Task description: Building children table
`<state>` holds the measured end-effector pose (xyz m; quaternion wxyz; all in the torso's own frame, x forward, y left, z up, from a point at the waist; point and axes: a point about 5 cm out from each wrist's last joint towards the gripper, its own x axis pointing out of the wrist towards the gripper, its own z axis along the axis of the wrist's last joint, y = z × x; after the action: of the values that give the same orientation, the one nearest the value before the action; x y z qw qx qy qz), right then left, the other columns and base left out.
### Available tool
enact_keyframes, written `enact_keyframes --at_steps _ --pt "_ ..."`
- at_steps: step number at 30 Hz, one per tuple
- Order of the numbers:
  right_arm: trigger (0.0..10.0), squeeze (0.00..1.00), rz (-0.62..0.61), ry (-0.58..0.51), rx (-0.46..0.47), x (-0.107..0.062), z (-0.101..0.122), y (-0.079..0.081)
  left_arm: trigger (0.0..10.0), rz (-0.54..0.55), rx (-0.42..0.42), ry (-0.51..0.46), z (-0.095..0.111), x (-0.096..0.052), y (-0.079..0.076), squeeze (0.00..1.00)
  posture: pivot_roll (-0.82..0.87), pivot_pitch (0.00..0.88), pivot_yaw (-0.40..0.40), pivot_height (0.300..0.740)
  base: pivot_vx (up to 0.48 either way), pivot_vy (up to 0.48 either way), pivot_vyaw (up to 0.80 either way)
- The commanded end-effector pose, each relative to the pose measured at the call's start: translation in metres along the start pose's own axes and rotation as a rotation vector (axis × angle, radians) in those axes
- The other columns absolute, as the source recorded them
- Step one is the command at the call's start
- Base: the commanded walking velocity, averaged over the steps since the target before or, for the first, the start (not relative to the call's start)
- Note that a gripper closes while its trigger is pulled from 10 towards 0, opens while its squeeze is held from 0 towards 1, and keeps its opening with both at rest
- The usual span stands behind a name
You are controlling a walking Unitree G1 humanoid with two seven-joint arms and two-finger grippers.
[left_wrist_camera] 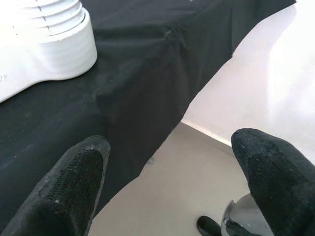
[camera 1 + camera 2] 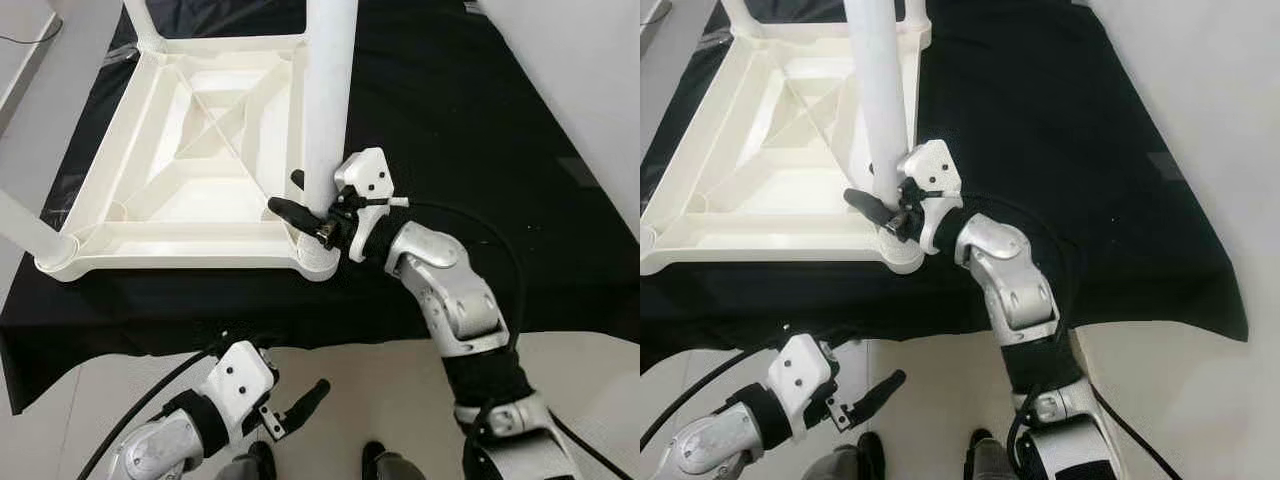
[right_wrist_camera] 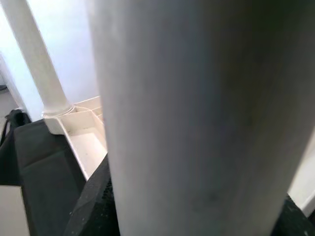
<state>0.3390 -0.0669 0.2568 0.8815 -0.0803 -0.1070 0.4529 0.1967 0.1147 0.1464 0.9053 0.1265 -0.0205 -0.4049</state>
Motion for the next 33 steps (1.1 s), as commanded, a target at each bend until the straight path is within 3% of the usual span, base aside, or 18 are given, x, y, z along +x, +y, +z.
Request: enact_keyframes --at_steps 1,5,7,11,12,14,15,19,20,25,28,30,31,33 --pt "10.0 0.00 -0.006 0.106 0.030 -0.006 -0.024 -0.003 10.0 -0.012 -0.023 0.027 -0.008 -0.001 -0.005 0.00 0.04 0.273 0.002 0.740 0.000 0.000 0.00" --pt "10.0 0.00 0.052 0.094 0.015 -0.004 -0.020 -0.008 10.0 -0.008 -0.021 0.025 -0.008 -0.001 -0.005 0.00 0.05 0.276 0.004 0.740 0.000 0.000 0.00" --pt "10.0 0.00 0.172 0.061 0.020 0.001 -0.012 -0.010 10.0 -0.010 -0.020 0.025 -0.008 -0.001 -0.005 0.00 0.05 0.280 0.005 0.740 0.000 0.000 0.00" --pt "10.0 0.00 0.192 0.060 0.026 0.002 -0.011 -0.013 10.0 -0.011 -0.020 0.024 -0.008 -0.001 -0.005 0.00 0.05 0.281 0.002 0.740 0.000 0.000 0.00" --pt "10.0 0.56 0.211 0.062 0.045 0.003 -0.011 -0.014 10.0 -0.012 -0.020 0.024 -0.008 -0.001 -0.005 0.00 0.05 0.282 0.001 0.740 0.000 0.000 0.00" --pt "10.0 0.56 0.211 0.062 0.045 0.003 -0.011 -0.014 10.0 -0.012 -0.020 0.024 -0.008 -0.001 -0.005 0.00 0.05 0.282 0.001 0.740 0.000 0.000 0.00" --pt "10.0 1.00 0.224 0.058 0.042 0.005 -0.010 -0.018 10.0 -0.010 -0.018 0.024 -0.008 -0.001 -0.005 0.00 0.06 0.286 -0.001 0.740 0.000 0.000 0.00" --pt "10.0 1.00 0.248 0.052 0.027 0.007 -0.009 -0.019 10.0 -0.007 -0.016 0.024 -0.008 -0.001 -0.005 0.00 0.06 0.288 0.000 0.740 0.000 0.000 0.00" --pt "10.0 0.00 0.278 0.044 0.023 0.007 -0.007 -0.020 10.0 -0.007 -0.015 0.024 -0.008 -0.001 -0.005 0.00 0.06 0.288 0.001 0.740 0.000 0.000 0.00" --pt "10.0 0.00 0.361 0.022 0.028 0.008 -0.001 -0.021 10.0 -0.007 -0.014 0.024 -0.007 -0.002 -0.005 0.00 0.06 0.290 0.003 0.740 0.000 0.000 0.00" --pt "9.8 0.00 0.486 0.005 0.045 0.006 0.008 -0.025 10.0 -0.008 -0.014 0.024 -0.007 -0.002 -0.005 0.00 0.06 0.290 0.002 0.740 0.000 0.000 0.00" --pt "9.8 0.00 0.486 0.005 0.045 0.006 0.008 -0.025 10.0 -0.008 -0.014 0.024 -0.007 -0.002 -0.005 0.00 0.06 0.290 0.002 0.740 0.000 0.000 0.00" --pt "0.0 0.00 0.572 0.002 0.044 0.005 0.015 -0.030 10.0 -0.007 -0.013 0.024 -0.007 -0.002 -0.005 0.00 0.06 0.294 -0.001 0.740 0.000 0.000 0.00" --pt "0.0 0.00 0.590 0.006 0.040 0.006 0.016 -0.031 10.0 -0.007 -0.012 0.024 -0.007 -0.002 -0.005 0.00 0.06 0.294 -0.001 0.740 0.000 0.000 0.00"
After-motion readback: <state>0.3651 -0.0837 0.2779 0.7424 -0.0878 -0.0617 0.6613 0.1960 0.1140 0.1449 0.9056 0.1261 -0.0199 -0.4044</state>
